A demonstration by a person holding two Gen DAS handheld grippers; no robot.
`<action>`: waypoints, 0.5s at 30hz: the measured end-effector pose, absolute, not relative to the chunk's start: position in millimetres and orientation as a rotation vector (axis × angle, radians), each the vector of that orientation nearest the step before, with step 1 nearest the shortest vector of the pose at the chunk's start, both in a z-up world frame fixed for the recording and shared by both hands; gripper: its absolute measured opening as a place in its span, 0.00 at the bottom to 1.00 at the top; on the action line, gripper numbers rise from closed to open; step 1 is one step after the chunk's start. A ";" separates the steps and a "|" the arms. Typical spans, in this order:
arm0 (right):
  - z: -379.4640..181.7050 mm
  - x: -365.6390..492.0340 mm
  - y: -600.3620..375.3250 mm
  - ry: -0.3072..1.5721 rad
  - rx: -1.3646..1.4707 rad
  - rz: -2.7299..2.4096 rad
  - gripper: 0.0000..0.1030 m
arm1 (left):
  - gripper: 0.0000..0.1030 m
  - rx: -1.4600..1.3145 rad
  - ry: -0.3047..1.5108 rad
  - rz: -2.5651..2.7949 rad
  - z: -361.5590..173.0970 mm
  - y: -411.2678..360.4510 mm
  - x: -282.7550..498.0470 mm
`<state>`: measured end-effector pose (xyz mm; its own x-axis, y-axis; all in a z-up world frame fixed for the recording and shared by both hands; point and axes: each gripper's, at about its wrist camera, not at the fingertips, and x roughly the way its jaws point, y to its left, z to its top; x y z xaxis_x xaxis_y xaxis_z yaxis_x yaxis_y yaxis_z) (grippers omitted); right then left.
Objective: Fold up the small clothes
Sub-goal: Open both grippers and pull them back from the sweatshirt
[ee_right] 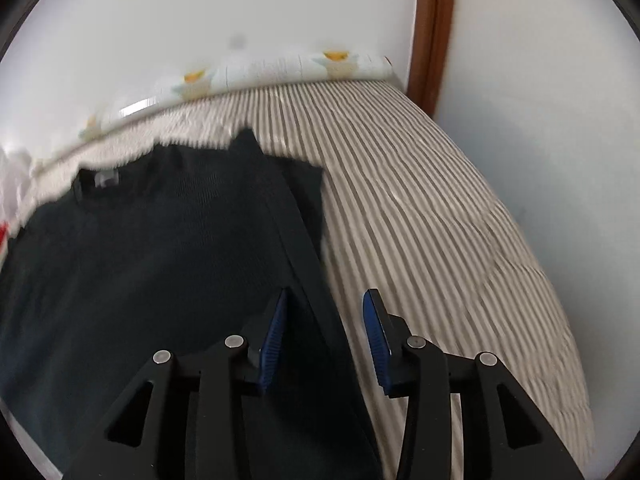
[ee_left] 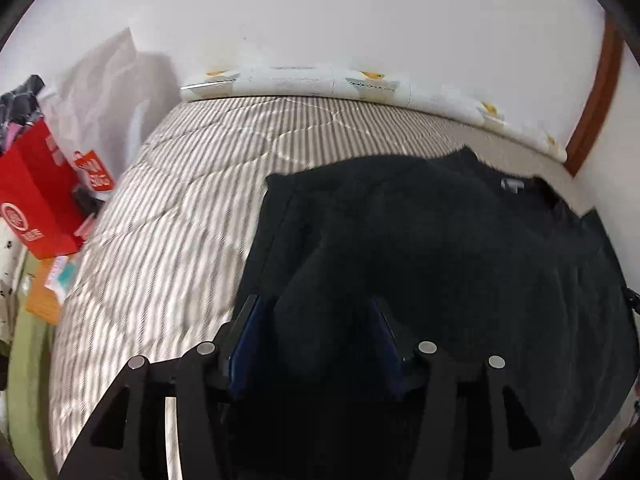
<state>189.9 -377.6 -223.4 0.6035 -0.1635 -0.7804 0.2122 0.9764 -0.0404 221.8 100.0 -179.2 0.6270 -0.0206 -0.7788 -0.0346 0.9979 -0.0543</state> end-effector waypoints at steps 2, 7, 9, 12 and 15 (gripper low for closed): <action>-225.7 167.8 -373.1 0.894 0.011 -0.238 0.38 | 0.53 -0.061 0.883 0.007 -177.9 101.7 208.1; -213.9 122.6 -357.3 0.858 -0.022 -0.273 0.38 | 0.54 -0.059 0.868 0.029 -172.3 111.2 174.8; -204.9 111.8 -343.7 0.837 -0.013 -0.254 0.40 | 0.54 -0.071 0.875 0.023 -173.9 115.0 160.7; -194.3 104.8 -313.3 0.806 -0.035 -0.207 0.47 | 0.54 -0.072 0.870 0.035 -177.4 120.4 139.6; -190.6 105.0 -279.6 0.799 -0.061 -0.147 0.50 | 0.54 -0.106 0.866 0.046 -180.5 129.7 120.1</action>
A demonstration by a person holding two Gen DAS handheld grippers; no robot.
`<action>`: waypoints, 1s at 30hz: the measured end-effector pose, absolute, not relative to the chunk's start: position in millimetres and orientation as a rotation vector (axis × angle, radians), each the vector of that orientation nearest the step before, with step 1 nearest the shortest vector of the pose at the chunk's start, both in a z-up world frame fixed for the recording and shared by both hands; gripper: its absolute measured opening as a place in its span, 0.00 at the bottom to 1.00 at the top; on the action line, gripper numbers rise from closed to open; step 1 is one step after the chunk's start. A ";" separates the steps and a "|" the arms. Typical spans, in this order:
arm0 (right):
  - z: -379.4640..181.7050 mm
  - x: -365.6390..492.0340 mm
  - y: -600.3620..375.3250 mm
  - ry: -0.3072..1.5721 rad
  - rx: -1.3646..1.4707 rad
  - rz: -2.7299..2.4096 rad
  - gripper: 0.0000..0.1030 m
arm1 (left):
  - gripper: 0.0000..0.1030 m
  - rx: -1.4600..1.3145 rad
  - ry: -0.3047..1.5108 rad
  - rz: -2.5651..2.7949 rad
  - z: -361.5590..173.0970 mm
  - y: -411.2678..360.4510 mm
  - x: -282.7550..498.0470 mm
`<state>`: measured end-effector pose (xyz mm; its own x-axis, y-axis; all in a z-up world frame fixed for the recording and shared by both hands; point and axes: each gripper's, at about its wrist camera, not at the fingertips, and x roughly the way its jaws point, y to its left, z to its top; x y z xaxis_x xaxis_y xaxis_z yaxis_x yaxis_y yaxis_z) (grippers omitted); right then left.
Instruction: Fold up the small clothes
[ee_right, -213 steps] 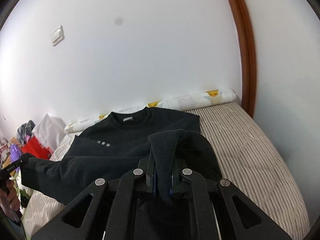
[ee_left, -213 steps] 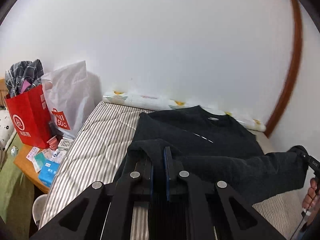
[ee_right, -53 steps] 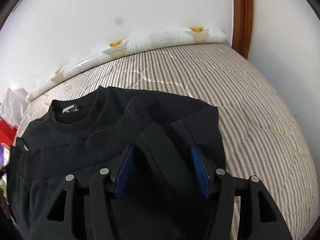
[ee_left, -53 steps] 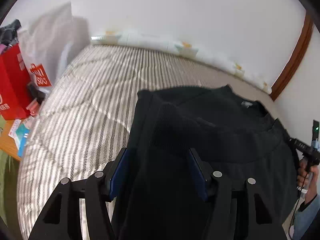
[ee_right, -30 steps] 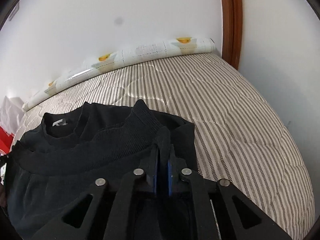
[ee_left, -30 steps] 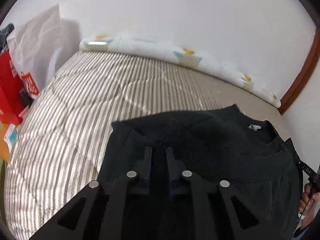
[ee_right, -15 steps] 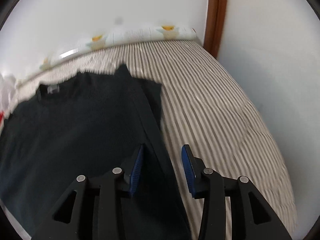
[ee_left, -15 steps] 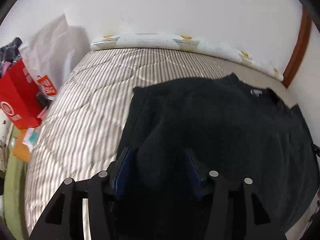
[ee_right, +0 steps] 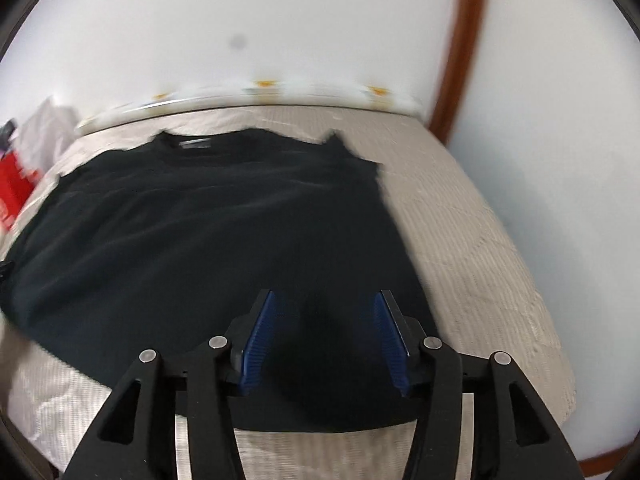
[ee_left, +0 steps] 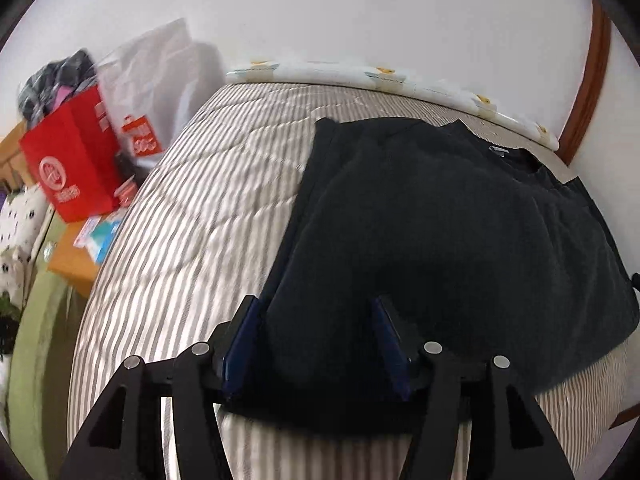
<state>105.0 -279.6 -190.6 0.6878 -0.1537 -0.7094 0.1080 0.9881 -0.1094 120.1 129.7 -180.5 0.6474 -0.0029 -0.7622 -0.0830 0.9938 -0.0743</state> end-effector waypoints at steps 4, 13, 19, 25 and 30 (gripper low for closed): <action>-190.3 109.6 -218.6 0.799 -0.099 -0.043 0.51 | 0.56 -0.162 0.869 0.049 -182.7 149.3 88.8; -200.3 117.3 -74.5 0.807 -0.198 0.207 0.52 | 0.60 -0.297 0.937 -0.010 -198.0 192.4 26.2; -215.1 98.2 22.7 0.800 -0.338 0.384 0.53 | 0.64 -0.366 0.921 -0.025 -201.1 214.8 1.9; -231.0 86.1 87.4 0.762 -0.494 0.469 0.58 | 0.65 -0.428 0.903 -0.049 -202.4 231.6 -9.2; -241.1 79.0 108.5 0.754 -0.559 0.472 0.60 | 0.65 -0.438 0.892 -0.052 -205.1 238.2 -10.2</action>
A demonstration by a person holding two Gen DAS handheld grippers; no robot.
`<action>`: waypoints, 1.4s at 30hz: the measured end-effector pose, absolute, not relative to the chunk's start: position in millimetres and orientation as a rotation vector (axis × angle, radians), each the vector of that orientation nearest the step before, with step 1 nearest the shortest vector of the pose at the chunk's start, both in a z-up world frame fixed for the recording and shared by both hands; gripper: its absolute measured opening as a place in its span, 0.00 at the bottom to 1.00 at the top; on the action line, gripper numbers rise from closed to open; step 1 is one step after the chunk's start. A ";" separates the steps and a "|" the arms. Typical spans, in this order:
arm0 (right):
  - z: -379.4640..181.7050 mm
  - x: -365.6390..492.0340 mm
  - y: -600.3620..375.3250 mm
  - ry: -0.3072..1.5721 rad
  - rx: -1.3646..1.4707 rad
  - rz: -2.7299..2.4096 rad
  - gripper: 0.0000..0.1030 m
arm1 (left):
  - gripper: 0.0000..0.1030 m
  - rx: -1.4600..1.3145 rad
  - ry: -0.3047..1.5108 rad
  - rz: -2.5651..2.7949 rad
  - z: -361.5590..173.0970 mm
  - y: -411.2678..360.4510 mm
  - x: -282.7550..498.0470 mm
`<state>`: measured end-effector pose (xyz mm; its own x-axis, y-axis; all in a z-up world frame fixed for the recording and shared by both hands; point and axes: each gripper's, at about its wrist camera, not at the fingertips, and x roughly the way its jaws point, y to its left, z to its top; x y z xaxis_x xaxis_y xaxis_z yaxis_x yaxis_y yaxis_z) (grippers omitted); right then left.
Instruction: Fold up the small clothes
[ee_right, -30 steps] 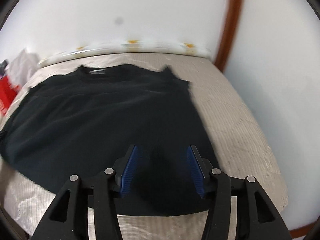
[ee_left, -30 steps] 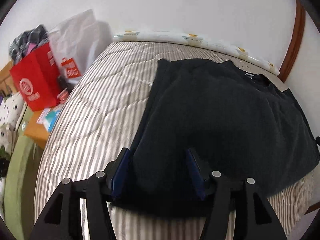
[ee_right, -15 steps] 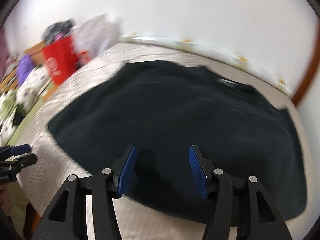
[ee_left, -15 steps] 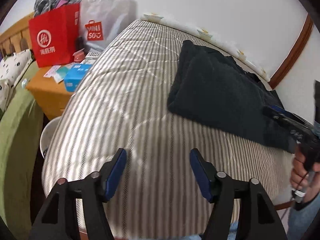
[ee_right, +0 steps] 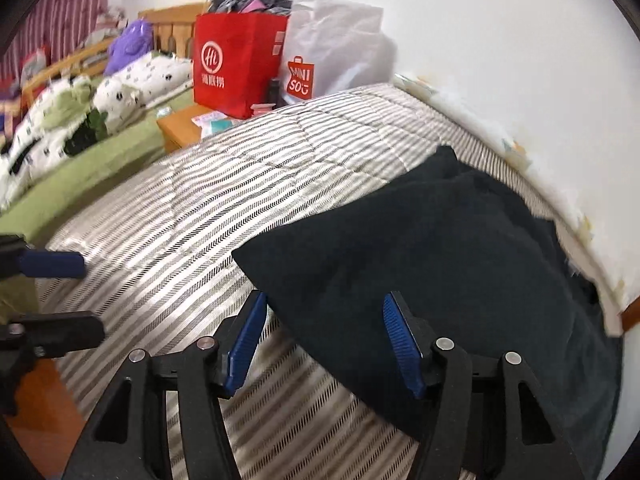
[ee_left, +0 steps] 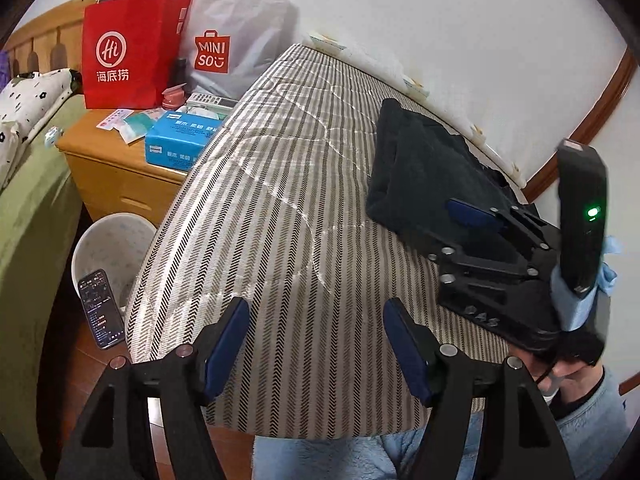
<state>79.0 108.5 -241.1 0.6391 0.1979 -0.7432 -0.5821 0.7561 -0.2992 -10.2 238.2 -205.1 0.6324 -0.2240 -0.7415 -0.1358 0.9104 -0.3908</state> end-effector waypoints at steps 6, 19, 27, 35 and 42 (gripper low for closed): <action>-249.2 87.2 119.7 0.720 -0.577 0.445 0.36 | 0.66 -0.423 0.893 -0.046 -204.5 236.0 -9.0; -139.0 83.2 -26.1 0.534 -0.073 0.430 0.15 | 0.66 -0.354 0.904 -0.117 -184.5 173.3 25.3; -125.4 52.1 -223.3 0.413 0.262 0.214 0.15 | 0.66 -0.266 0.856 -0.282 -167.1 78.0 59.3; -211.7 45.4 -341.3 0.606 0.471 0.035 0.22 | 0.67 -0.191 0.853 -0.455 -176.1 -9.2 75.4; -215.6 29.9 -355.8 0.587 0.504 0.072 0.59 | 0.75 -0.121 0.850 -0.524 -183.8 -45.6 72.5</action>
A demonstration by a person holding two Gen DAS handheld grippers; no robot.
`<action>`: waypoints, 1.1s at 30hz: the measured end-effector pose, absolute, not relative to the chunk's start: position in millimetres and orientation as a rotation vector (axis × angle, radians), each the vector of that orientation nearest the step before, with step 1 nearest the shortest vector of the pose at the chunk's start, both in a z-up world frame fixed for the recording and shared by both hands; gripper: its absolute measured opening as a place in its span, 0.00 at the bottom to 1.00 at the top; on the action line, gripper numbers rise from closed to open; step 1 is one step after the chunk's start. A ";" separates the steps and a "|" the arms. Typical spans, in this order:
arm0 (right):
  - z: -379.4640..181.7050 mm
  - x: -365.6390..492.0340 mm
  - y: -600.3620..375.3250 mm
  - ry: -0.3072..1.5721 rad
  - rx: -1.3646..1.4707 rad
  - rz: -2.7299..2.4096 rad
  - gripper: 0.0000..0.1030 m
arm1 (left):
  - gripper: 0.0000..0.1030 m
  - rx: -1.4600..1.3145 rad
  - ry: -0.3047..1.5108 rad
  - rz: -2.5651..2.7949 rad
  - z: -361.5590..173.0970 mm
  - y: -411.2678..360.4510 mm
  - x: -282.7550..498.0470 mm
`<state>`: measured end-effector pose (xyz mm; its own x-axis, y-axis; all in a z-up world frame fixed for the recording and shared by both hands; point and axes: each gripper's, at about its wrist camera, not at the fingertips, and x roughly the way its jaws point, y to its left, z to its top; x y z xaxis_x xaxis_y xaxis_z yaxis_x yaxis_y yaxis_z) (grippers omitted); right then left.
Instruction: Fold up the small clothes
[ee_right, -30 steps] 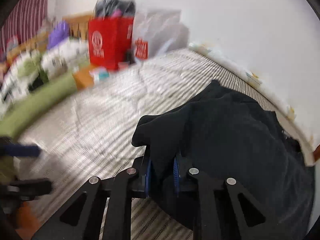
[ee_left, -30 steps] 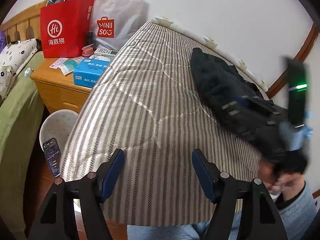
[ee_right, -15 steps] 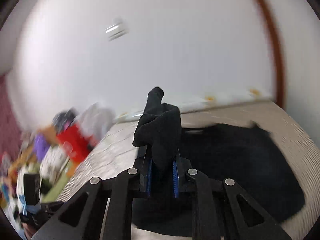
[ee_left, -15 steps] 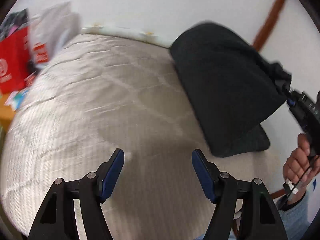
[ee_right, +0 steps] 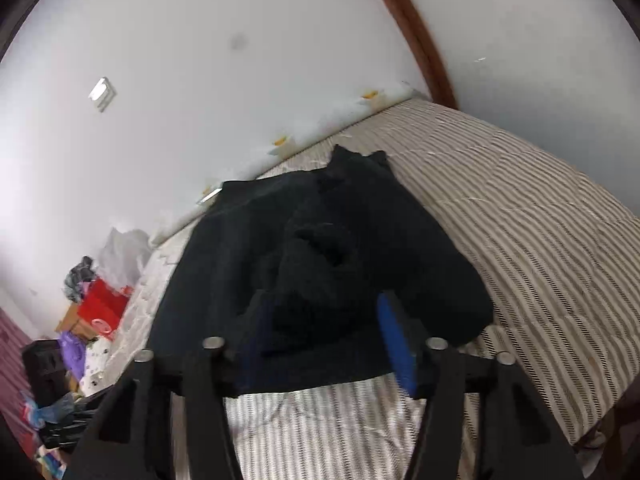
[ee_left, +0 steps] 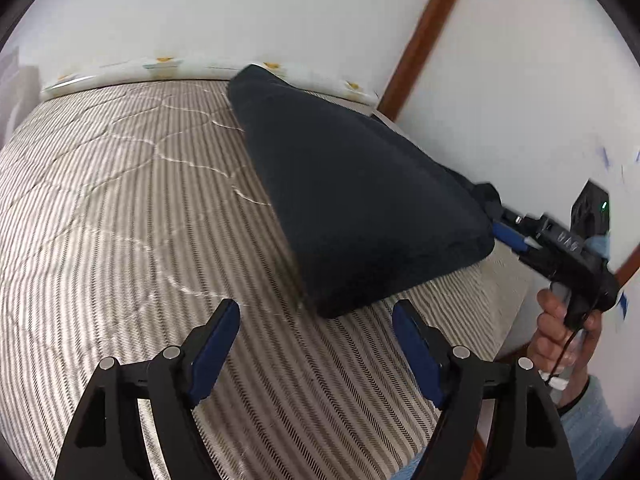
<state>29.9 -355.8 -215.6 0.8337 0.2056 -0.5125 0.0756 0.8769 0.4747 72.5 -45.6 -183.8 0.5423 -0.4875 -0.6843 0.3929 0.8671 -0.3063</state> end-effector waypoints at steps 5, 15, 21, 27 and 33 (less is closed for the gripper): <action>-221.1 52.6 -349.7 0.589 0.529 0.086 0.61 | 0.75 -0.073 0.873 -0.498 -193.9 -66.4 83.4; -223.3 116.5 -345.3 0.614 0.565 0.015 0.16 | 0.76 0.037 0.890 -0.434 -201.5 -105.3 109.6; -179.8 66.3 -379.8 0.370 0.431 -0.063 0.12 | 0.77 0.056 0.898 -0.440 -199.5 -110.6 113.0; -234.0 68.5 -424.6 0.565 0.503 -0.151 0.17 | 0.75 0.046 0.900 -0.457 -196.2 -114.1 104.3; -236.4 45.8 -427.1 0.590 0.515 -0.214 0.58 | 0.73 0.023 0.873 -0.463 -185.4 -122.7 103.1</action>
<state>45.8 -427.1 -236.4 0.8139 -0.0477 -0.5790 0.3348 0.8531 0.4002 103.1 -122.7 -185.4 0.5503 -0.3819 -0.7425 0.4004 0.9011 -0.1667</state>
